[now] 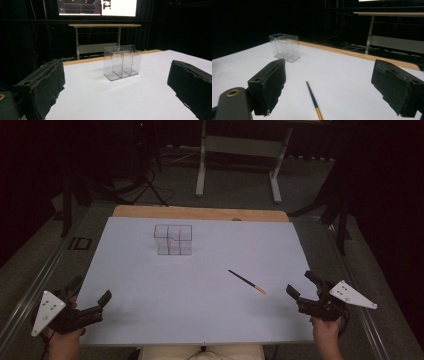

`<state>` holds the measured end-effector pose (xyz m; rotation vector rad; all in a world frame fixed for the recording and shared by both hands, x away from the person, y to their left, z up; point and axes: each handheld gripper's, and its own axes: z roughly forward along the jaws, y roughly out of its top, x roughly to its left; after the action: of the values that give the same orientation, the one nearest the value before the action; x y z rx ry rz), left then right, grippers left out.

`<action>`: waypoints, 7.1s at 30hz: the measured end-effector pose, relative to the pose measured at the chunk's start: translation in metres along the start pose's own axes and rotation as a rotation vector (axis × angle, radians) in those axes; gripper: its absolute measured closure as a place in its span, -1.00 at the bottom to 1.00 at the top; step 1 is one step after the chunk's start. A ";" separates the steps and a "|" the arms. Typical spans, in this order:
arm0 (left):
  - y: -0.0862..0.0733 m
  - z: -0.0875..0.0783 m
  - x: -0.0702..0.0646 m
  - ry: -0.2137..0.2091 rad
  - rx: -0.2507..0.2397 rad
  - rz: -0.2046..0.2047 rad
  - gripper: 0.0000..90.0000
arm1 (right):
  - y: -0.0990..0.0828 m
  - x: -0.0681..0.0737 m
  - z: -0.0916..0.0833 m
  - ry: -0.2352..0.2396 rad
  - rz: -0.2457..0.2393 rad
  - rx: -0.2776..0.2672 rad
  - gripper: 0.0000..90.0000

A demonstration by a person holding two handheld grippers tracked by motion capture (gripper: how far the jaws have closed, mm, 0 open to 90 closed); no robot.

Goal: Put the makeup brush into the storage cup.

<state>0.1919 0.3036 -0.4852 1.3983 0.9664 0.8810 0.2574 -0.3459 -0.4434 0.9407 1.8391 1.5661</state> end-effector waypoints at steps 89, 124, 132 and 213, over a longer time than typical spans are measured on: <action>0.005 -0.001 -0.007 -0.024 -0.011 0.007 -0.95 | 0.050 0.011 0.112 0.318 -0.163 0.608 -0.69; 0.005 0.000 -0.006 -0.029 -0.006 0.007 -0.95 | 0.036 0.001 0.154 0.350 -0.207 0.897 -0.32; 0.005 0.000 -0.006 -0.033 -0.003 0.011 -0.95 | 0.029 0.002 0.164 0.385 -0.218 0.972 -0.19; 0.002 0.002 -0.006 -0.036 0.021 0.018 -0.95 | -0.011 0.011 0.211 0.266 -0.370 1.323 0.88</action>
<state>0.1913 0.2971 -0.4831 1.4386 0.9391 0.8582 0.4130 -0.2102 -0.4916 0.7646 3.0250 0.0810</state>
